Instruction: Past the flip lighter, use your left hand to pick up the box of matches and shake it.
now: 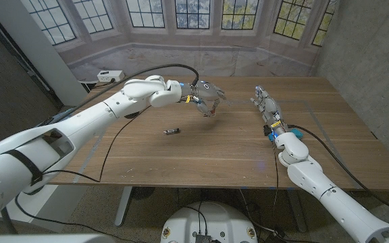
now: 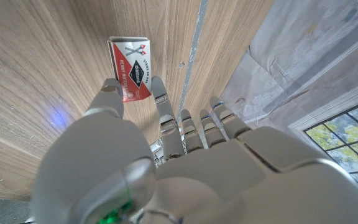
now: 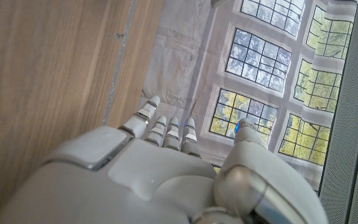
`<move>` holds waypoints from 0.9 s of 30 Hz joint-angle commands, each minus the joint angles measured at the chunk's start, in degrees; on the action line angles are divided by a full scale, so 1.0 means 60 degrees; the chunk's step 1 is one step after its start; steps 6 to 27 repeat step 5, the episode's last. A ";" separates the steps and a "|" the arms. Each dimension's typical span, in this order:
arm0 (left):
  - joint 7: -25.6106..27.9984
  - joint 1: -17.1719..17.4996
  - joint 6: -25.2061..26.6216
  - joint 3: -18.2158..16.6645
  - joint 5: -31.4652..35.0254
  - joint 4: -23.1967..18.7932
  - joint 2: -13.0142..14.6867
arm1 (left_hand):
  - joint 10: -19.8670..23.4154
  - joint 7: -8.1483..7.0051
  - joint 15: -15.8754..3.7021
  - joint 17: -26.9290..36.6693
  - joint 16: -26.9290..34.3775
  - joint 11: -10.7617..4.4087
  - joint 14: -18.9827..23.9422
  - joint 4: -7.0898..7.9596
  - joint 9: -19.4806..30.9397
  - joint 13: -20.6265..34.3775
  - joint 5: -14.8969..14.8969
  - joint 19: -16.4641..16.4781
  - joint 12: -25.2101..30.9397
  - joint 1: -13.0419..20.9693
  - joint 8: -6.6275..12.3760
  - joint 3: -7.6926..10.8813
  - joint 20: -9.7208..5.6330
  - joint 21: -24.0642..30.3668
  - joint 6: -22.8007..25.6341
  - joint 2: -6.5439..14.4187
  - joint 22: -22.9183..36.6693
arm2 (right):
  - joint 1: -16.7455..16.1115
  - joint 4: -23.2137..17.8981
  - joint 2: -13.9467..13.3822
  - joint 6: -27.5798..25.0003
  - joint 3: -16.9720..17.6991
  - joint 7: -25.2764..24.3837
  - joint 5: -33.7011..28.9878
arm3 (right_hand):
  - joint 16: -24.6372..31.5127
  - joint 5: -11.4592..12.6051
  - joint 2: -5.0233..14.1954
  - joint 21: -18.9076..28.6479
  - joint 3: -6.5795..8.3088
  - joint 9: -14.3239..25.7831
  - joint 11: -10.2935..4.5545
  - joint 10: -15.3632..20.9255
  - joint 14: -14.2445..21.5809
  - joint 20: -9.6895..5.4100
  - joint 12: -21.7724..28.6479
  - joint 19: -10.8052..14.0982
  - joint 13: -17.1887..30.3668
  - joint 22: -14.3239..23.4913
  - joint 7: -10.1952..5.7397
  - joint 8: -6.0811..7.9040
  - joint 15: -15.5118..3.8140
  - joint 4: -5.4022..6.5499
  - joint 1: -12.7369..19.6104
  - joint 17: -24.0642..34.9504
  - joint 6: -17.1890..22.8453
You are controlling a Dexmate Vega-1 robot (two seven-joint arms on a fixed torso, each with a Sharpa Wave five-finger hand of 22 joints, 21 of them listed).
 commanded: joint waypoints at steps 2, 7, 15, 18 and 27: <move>0.0128 -0.0353 -0.0202 0.0217 -0.0008 0.0493 -0.0210 | 0.0018 0.0007 -0.0008 0.0041 0.0030 0.0035 0.0087 -0.0019 -0.0006 0.0027 -0.0023 -0.0037 -0.0033 -0.0032 -0.0059 0.0084 0.0026 -0.0001 -0.0071 0.0032 0.0041 | 0.0109 0.0083 0.0039 -0.0082 0.0005 -0.0045 0.0006 | 0.0062 -0.0008 0.0033 -0.0009 0.0091 0.0035 0.0025 0.0066 0.0063 0.0046 0.0031 0.0083 0.0035 0.0048 0.0016 0.0012 0.0011 0.0000 -0.0011 0.0031 0.0063; 0.0163 -0.0444 -0.0291 0.0285 -0.0001 0.0597 -0.0240 | 0.0045 0.0004 -0.0001 0.0042 0.0031 0.0000 0.0087 -0.0017 -0.0014 0.0027 -0.0023 -0.0041 -0.0021 -0.0042 -0.0072 0.0084 0.0030 -0.0001 -0.0085 0.0035 0.0041 | 0.0188 0.0223 0.0074 -0.0024 -0.0021 -0.0014 -0.0042 | 0.0061 -0.0008 0.0034 -0.0008 0.0093 0.0035 0.0026 0.0069 0.0060 0.0047 0.0032 0.0086 0.0035 0.0048 0.0013 0.0014 -0.0003 0.0000 -0.0009 0.0031 0.0068; 0.0163 -0.0444 -0.0291 0.0285 -0.0001 0.0597 -0.0240 | 0.0045 0.0004 -0.0001 0.0042 0.0031 0.0000 0.0087 -0.0017 -0.0014 0.0027 -0.0023 -0.0041 -0.0021 -0.0042 -0.0072 0.0084 0.0030 -0.0001 -0.0085 0.0035 0.0041 | 0.0188 0.0223 0.0074 -0.0024 -0.0021 -0.0014 -0.0042 | 0.0061 -0.0008 0.0034 -0.0008 0.0093 0.0035 0.0026 0.0069 0.0060 0.0047 0.0032 0.0086 0.0035 0.0048 0.0013 0.0014 -0.0003 0.0000 -0.0009 0.0031 0.0068; 0.0163 -0.0444 -0.0291 0.0285 -0.0001 0.0597 -0.0240 | 0.0045 0.0004 -0.0001 0.0042 0.0031 0.0000 0.0087 -0.0017 -0.0014 0.0027 -0.0023 -0.0041 -0.0021 -0.0042 -0.0072 0.0084 0.0030 -0.0001 -0.0085 0.0035 0.0041 | 0.0188 0.0223 0.0074 -0.0024 -0.0021 -0.0014 -0.0042 | 0.0061 -0.0008 0.0034 -0.0008 0.0093 0.0035 0.0026 0.0069 0.0060 0.0047 0.0032 0.0086 0.0035 0.0048 0.0013 0.0014 -0.0003 0.0000 -0.0009 0.0031 0.0068; 0.0163 -0.0444 -0.0291 0.0285 -0.0001 0.0597 -0.0240 | 0.0045 0.0004 -0.0001 0.0042 0.0031 0.0000 0.0087 -0.0017 -0.0014 0.0027 -0.0023 -0.0041 -0.0021 -0.0042 -0.0072 0.0084 0.0030 -0.0001 -0.0085 0.0035 0.0041 | 0.0188 0.0223 0.0074 -0.0024 -0.0021 -0.0014 -0.0042 | 0.0061 -0.0008 0.0034 -0.0008 0.0093 0.0035 0.0026 0.0069 0.0060 0.0047 0.0032 0.0086 0.0035 0.0048 0.0013 0.0014 -0.0003 0.0000 -0.0009 0.0031 0.0068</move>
